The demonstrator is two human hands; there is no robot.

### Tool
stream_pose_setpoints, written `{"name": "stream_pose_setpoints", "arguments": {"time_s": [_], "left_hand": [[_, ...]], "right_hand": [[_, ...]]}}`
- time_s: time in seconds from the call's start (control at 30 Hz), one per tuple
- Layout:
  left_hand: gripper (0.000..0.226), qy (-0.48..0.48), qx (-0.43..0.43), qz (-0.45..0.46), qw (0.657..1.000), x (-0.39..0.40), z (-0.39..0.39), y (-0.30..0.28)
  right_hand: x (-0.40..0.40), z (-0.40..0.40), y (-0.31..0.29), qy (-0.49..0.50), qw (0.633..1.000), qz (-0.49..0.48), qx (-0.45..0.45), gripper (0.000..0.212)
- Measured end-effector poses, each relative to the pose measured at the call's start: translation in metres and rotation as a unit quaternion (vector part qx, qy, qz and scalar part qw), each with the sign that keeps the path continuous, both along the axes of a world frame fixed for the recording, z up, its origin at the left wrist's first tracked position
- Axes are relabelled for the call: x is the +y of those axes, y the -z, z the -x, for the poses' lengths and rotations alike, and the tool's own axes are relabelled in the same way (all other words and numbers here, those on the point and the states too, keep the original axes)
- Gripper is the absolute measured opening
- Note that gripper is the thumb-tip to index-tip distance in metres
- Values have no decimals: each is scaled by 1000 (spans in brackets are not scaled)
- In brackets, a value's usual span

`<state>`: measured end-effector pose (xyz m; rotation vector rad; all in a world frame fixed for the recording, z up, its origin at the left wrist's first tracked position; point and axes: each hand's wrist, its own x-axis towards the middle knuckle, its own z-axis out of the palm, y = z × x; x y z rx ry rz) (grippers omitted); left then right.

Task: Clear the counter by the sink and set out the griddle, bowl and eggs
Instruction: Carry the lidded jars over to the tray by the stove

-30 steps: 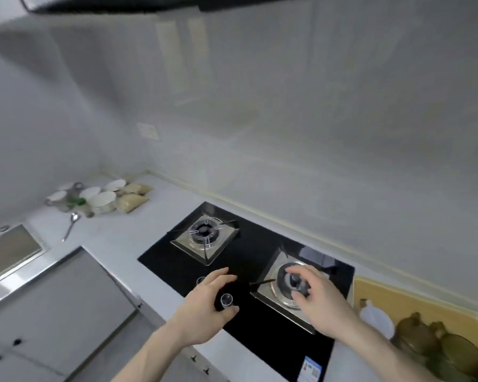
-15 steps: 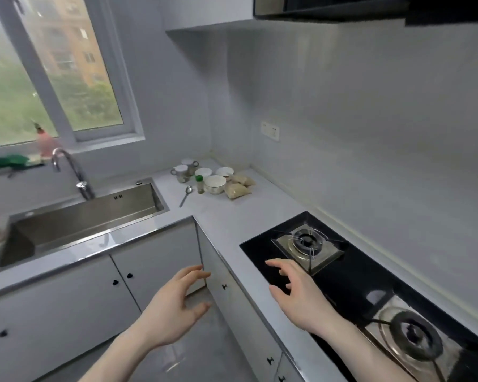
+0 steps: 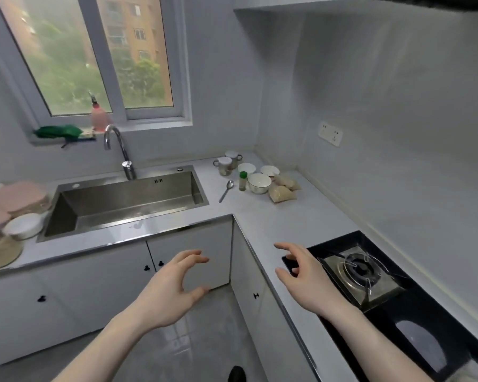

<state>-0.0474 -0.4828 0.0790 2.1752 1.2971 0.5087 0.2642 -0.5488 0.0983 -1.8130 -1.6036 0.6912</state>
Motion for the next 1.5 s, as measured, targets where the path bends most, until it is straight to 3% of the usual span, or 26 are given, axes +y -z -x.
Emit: {"name": "stream_pose_setpoints", "arguments": {"time_s": [0.5, 0.77, 1.5], "left_hand": [[50, -41, 30, 0, 999, 219, -31, -12], [49, -40, 15, 21, 999, 305, -43, 8], [50, 167, 90, 129, 973, 647, -128, 66]], "right_hand": [[250, -33, 25, -38, 999, 28, 18, 47], [340, -51, 36, -36, 998, 55, -4, 48], [520, -64, 99, 191, 969, 156, 23, 49]]}}
